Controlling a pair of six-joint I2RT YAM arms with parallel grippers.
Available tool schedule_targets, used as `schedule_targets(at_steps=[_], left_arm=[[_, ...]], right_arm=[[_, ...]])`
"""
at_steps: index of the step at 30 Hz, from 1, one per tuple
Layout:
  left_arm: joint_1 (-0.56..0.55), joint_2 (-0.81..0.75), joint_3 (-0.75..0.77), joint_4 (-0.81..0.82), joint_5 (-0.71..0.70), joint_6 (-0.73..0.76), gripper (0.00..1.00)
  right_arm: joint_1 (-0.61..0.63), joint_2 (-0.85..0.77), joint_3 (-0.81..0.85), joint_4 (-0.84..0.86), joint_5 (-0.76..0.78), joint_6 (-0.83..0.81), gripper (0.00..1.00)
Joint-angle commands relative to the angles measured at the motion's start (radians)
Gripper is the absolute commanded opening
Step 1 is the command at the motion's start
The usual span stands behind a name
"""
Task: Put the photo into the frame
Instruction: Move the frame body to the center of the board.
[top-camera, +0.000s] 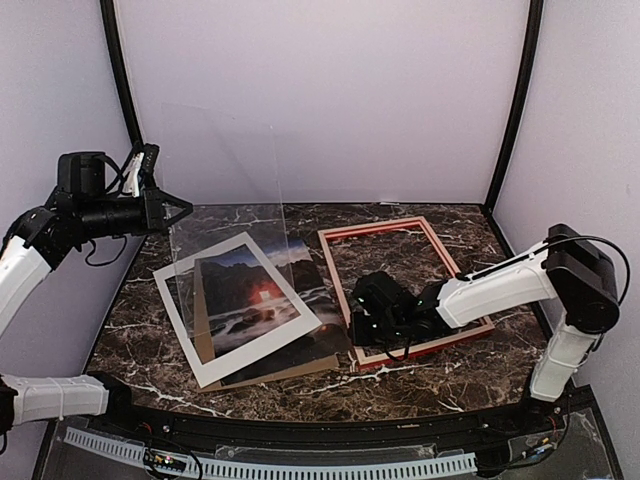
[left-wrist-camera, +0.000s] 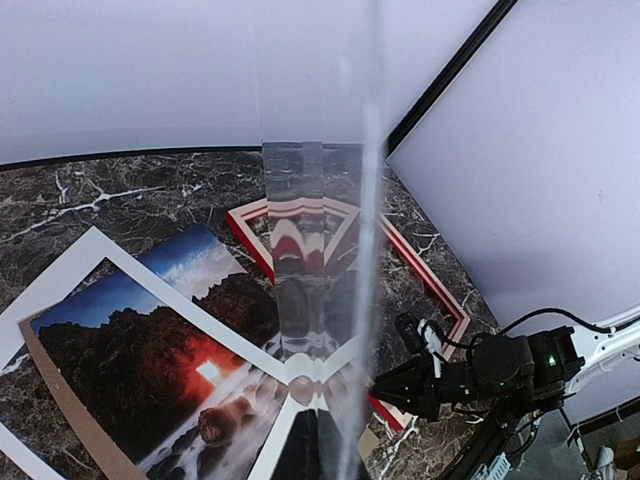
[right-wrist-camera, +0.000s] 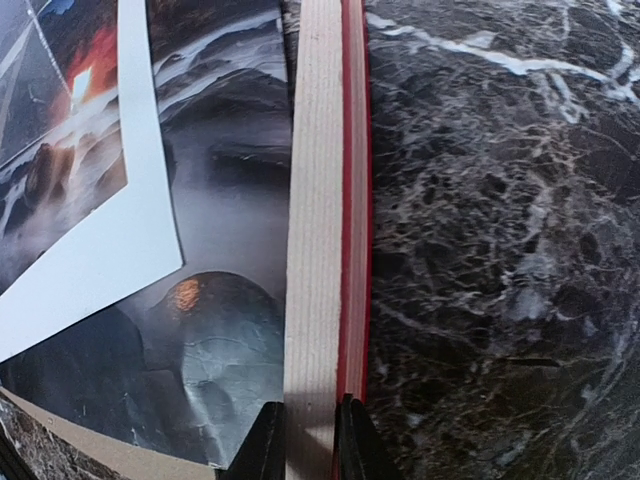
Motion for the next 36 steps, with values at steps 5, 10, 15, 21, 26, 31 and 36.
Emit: schedule_targets(at_steps=[5, 10, 15, 21, 26, 31, 36], left_arm=[[0.001, 0.000, -0.008, 0.071, 0.027, -0.011, 0.00], [0.001, 0.007, -0.010, 0.079, 0.035, -0.015, 0.00], [0.001, 0.012, -0.004, 0.082, 0.039, -0.015, 0.00], [0.000, 0.018, 0.016, 0.074, 0.036, -0.006, 0.00], [0.000, 0.025, 0.033, 0.076, 0.038, -0.007, 0.00], [-0.001, 0.037, 0.031, 0.095, 0.061, -0.023, 0.00], [-0.005, 0.037, 0.027, 0.119, 0.095, -0.045, 0.00]], right_arm=[[-0.020, -0.041, -0.060, -0.010, 0.045, 0.051, 0.16], [-0.003, -0.021, -0.048, 0.009, 0.016, 0.060, 0.16], [0.052, 0.025, -0.015, 0.043, -0.011, 0.098, 0.16], [0.096, 0.055, 0.008, 0.059, 0.010, 0.140, 0.18], [0.113, 0.053, 0.017, 0.059, 0.033, 0.148, 0.23], [0.109, -0.010, -0.007, 0.039, 0.083, 0.143, 0.43], [0.039, -0.146, -0.032, -0.063, 0.146, 0.061, 0.66]])
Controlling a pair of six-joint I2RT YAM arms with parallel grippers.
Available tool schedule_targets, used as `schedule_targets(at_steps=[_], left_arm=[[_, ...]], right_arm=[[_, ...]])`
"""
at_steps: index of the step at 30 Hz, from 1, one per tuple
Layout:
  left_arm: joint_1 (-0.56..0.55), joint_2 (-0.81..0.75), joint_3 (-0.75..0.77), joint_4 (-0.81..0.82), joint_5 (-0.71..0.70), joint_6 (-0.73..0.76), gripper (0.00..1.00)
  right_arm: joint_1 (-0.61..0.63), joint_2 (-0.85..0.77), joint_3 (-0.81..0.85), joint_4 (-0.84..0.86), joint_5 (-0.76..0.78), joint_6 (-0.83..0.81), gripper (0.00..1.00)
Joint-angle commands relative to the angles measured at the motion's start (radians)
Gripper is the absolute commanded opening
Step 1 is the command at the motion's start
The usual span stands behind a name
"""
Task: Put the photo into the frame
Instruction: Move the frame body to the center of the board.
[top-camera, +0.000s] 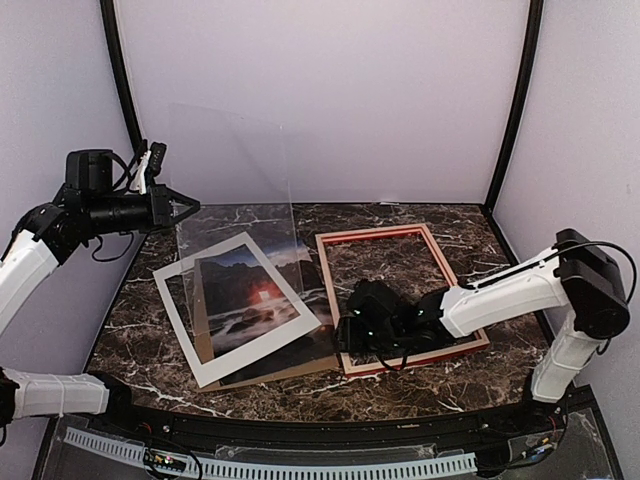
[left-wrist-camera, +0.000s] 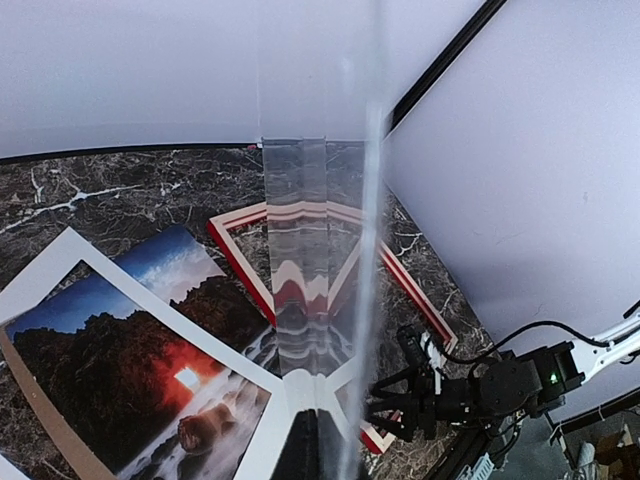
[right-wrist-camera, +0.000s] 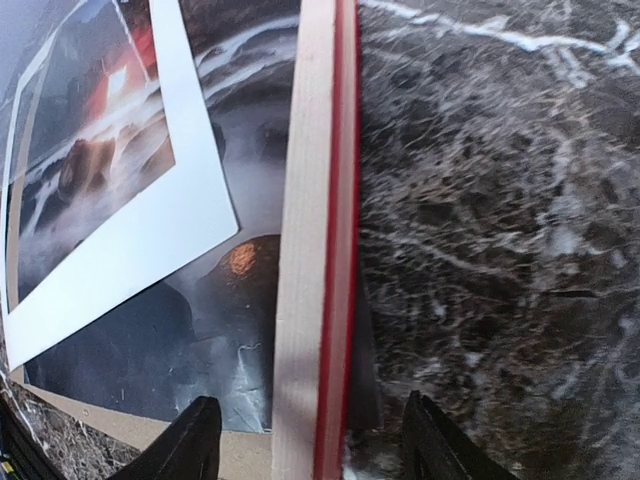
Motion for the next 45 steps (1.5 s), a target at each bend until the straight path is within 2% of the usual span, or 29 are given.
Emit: schedule_targets(at_steps=[1, 5, 9, 16, 21, 29, 31, 41, 45], left_arm=[[-0.007, -0.012, 0.027, 0.073, 0.046, -0.021, 0.00], [-0.021, -0.019, 0.030, 0.086, 0.056, -0.046, 0.00], [-0.036, -0.012, 0.030, 0.110, 0.086, -0.086, 0.00], [-0.077, 0.039, 0.019, 0.147, 0.106, -0.128, 0.00], [-0.101, 0.055, 0.007, 0.177, 0.102, -0.147, 0.00], [-0.129, 0.077, -0.001, 0.198, 0.101, -0.140, 0.00], [-0.136, 0.083, 0.001, 0.204, 0.103, -0.139, 0.00], [-0.179, 0.107, -0.008, 0.282, 0.112, -0.166, 0.00], [-0.191, 0.123, 0.001, 0.291, 0.116, -0.167, 0.00]], right_arm=[[-0.075, -0.152, -0.025, -0.097, 0.072, -0.079, 0.67], [-0.198, -0.279, -0.053, -0.194, 0.091, -0.190, 0.70], [-0.382, -0.349, -0.080, -0.266, 0.077, -0.312, 0.70], [-0.668, -0.351, -0.104, -0.313, -0.004, -0.473, 0.70], [-0.780, -0.296, -0.117, -0.297, -0.049, -0.527, 0.70], [-0.872, -0.195, -0.124, -0.256, -0.077, -0.572, 0.67], [-0.886, -0.172, -0.124, -0.245, -0.092, -0.580, 0.64], [-0.910, -0.130, -0.137, -0.263, -0.155, -0.576, 0.32], [-0.910, -0.167, -0.173, -0.280, -0.176, -0.560, 0.22]])
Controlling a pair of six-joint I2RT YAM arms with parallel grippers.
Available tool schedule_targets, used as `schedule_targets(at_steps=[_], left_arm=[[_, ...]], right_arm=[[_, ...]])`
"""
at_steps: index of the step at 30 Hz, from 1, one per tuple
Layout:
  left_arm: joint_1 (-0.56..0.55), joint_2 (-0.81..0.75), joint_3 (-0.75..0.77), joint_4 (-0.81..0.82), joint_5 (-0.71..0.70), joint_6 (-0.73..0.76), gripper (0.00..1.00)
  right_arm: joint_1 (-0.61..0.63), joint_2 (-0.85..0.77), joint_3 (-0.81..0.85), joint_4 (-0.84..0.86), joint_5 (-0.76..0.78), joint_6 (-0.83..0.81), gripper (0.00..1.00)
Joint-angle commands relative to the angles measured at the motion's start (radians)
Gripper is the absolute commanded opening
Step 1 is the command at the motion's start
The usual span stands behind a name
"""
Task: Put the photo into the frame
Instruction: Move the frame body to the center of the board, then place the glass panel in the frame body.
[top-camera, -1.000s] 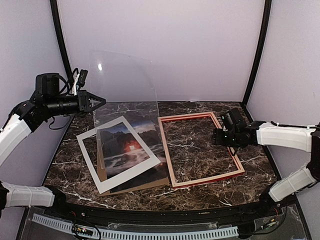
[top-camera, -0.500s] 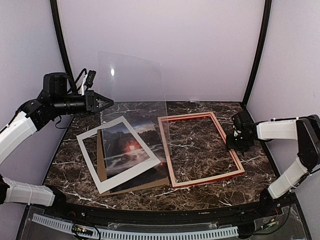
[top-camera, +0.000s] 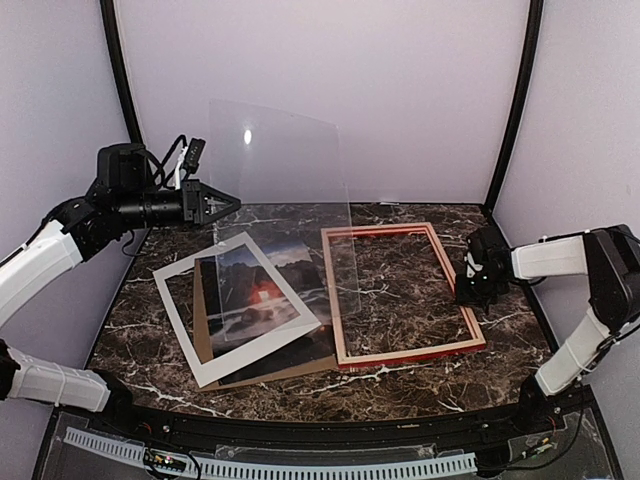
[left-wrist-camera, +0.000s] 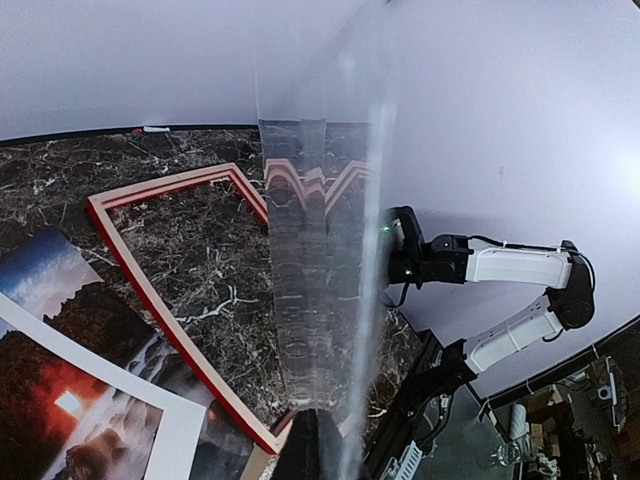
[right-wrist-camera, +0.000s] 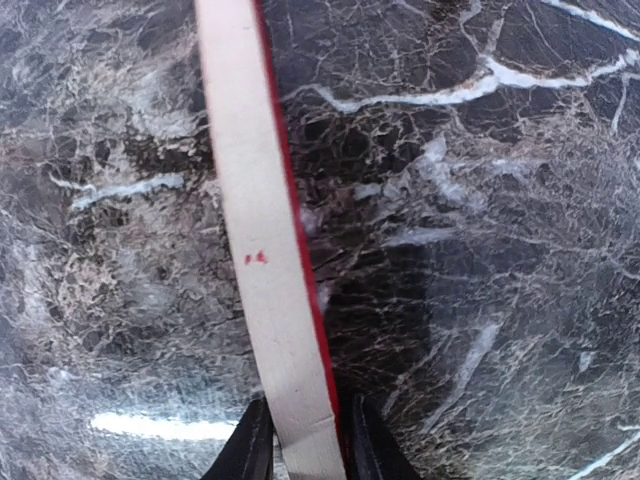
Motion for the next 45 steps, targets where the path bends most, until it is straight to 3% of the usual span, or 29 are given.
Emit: schedule_targets(at_steps=[1, 14, 22, 25, 29, 33, 39, 45], left_arm=[[-0.019, 0.005, 0.004, 0.083, 0.023, -0.008, 0.00], [-0.096, 0.115, 0.045, 0.155, 0.031, -0.025, 0.00], [-0.123, 0.173, 0.057, 0.191, 0.031, -0.059, 0.00], [-0.131, 0.194, 0.052, 0.218, 0.051, -0.091, 0.00], [-0.153, 0.233, 0.051, 0.297, 0.079, -0.155, 0.00], [-0.177, 0.284, 0.063, 0.373, 0.107, -0.219, 0.00], [-0.229, 0.396, 0.121, 0.481, 0.131, -0.309, 0.00], [-0.275, 0.587, 0.224, 0.596, 0.168, -0.406, 0.00]], right_arm=[[-0.005, -0.035, -0.064, -0.027, -0.016, 0.042, 0.21], [0.075, -0.248, -0.232, -0.018, -0.096, 0.186, 0.15], [0.136, -0.244, -0.224, -0.028, -0.077, 0.186, 0.16], [0.139, -0.233, -0.214, -0.028, -0.078, 0.175, 0.24], [0.137, -0.245, -0.178, -0.066, -0.025, 0.160, 0.47], [0.128, -0.274, -0.115, -0.099, -0.005, 0.144, 0.60], [0.026, -0.305, -0.023, -0.128, 0.013, 0.096, 0.67], [-0.167, -0.330, 0.064, -0.162, 0.056, 0.039, 0.68]])
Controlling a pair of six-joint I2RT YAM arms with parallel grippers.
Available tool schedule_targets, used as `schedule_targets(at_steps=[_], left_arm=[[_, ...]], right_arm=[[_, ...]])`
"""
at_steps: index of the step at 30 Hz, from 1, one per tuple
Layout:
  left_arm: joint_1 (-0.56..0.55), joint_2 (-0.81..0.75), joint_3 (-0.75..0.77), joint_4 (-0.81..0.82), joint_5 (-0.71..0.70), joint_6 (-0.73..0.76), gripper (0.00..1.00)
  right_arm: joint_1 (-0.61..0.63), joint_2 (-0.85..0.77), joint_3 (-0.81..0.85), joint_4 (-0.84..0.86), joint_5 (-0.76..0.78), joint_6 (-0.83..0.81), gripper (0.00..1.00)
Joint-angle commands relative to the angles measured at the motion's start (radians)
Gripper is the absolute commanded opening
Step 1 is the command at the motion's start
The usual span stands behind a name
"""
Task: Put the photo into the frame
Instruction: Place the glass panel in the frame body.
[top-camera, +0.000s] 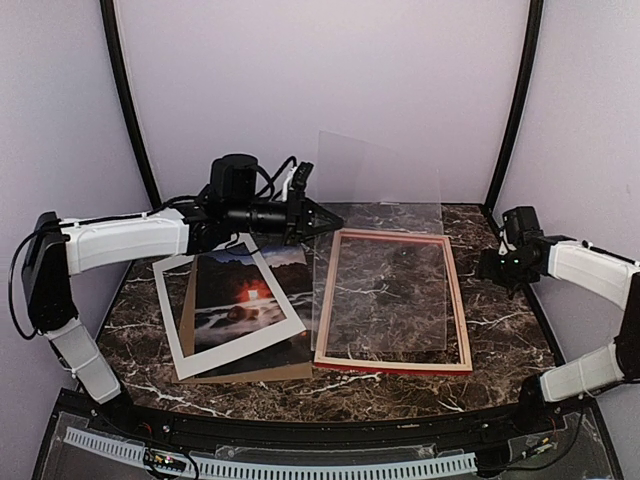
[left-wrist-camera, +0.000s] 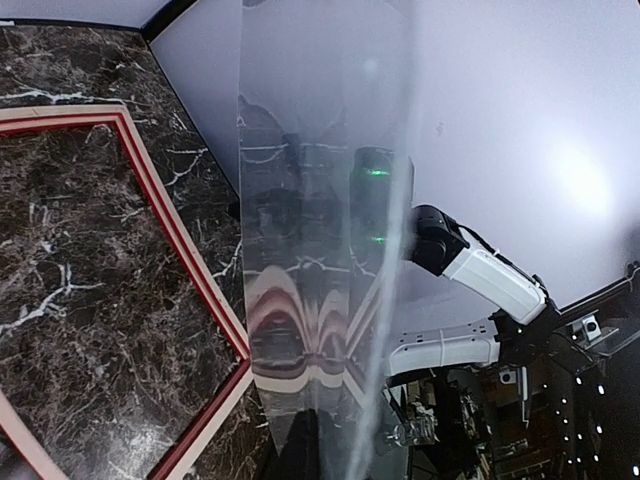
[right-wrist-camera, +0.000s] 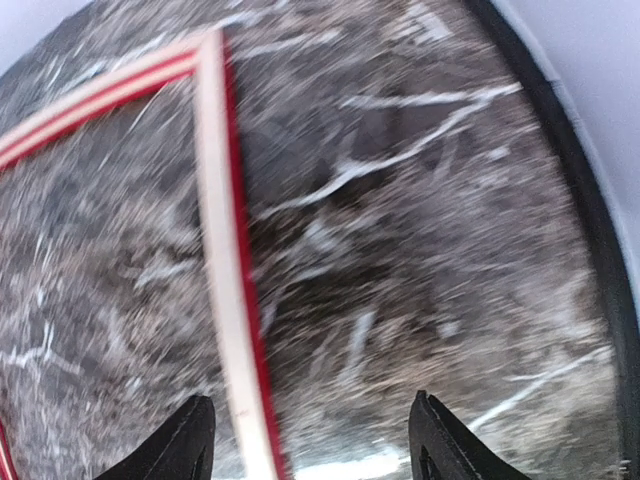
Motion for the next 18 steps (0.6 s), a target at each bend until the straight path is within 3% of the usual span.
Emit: schedule_targets(at_steps=[1, 9, 18], left_arm=[[-0.034, 0.100, 0.100, 0.176, 0.067, -0.124, 0.00], [-0.049, 0.366, 0.193, 0.380, 0.108, -0.289, 0.00], [-0.003, 0.610, 0.288, 0.220, 0.141, -0.230, 0.01]], right_arm=[[-0.120, -0.039, 0.077, -0.046, 0.067, -0.058, 0.68], [-0.216, -0.061, 0.151, -0.055, 0.063, -0.082, 0.68], [-0.217, -0.018, 0.115, -0.031, -0.032, -0.084, 0.67]])
